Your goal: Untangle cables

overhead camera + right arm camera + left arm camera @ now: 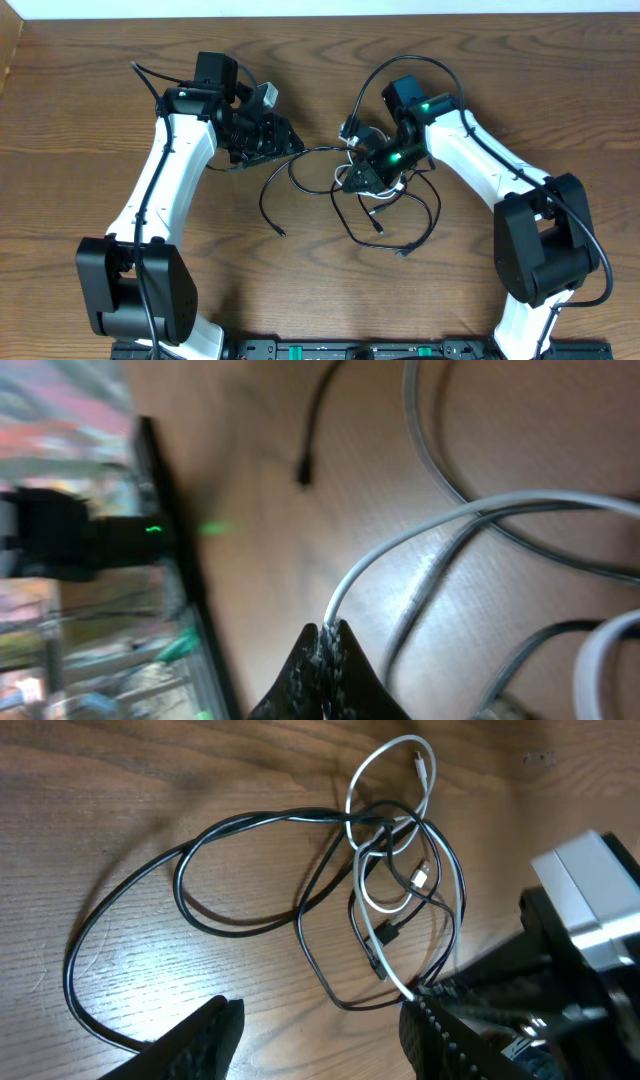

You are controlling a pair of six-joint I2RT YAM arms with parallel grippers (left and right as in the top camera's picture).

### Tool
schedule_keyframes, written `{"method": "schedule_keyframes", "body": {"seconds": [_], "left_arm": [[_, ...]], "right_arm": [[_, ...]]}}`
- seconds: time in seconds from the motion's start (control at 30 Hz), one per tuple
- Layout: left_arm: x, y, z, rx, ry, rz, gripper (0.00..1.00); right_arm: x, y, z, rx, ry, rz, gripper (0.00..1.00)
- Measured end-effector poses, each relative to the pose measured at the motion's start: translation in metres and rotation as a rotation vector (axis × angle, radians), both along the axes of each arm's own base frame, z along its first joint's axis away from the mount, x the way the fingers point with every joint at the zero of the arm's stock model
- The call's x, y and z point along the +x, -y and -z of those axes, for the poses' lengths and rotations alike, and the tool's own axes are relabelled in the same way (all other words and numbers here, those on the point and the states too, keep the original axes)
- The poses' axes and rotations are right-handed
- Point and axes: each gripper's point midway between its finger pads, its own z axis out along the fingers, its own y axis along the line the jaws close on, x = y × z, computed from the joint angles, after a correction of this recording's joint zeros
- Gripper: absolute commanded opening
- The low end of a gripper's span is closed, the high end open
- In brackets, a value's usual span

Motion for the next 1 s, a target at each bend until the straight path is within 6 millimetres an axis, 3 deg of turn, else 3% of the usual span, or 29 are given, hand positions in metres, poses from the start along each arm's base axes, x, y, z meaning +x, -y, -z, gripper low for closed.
{"method": "schedule_keyframes", "body": {"seconds": [0.13, 0.3, 0.4, 0.47, 0.6, 0.63, 0.8, 1.0], "left_arm": [[0.001, 0.000, 0.000, -0.001, -0.001, -0.005, 0.51], [0.004, 0.006, -0.002, -0.008, 0.012, -0.010, 0.51], [0.007, 0.016, -0.004, -0.014, 0.035, 0.006, 0.51], [0.007, 0.024, -0.004, -0.009, 0.051, 0.027, 0.51], [0.006, 0.029, 0.000, 0.038, 0.065, 0.042, 0.51], [0.006, 0.028, 0.002, 0.055, 0.068, 0.041, 0.51], [0.009, 0.023, 0.005, 0.092, 0.076, 0.029, 0.51], [0.010, 0.019, 0.007, 0.121, 0.081, 0.020, 0.51]], "right_arm": [[0.016, 0.001, -0.039, 0.056, -0.039, 0.061, 0.01], [0.059, 0.012, -0.138, 0.153, 0.119, 0.162, 0.01], [0.064, 0.016, -0.189, 0.180, 0.229, 0.198, 0.01], [0.062, 0.022, -0.238, 0.196, 0.346, 0.246, 0.01], [0.055, 0.039, -0.297, 0.188, 0.503, 0.344, 0.01], [0.051, 0.048, -0.319, 0.184, 0.569, 0.391, 0.01], [0.043, 0.095, -0.381, 0.139, 0.765, 0.617, 0.01], [0.033, 0.160, -0.425, 0.077, 0.913, 0.893, 0.01]]}}
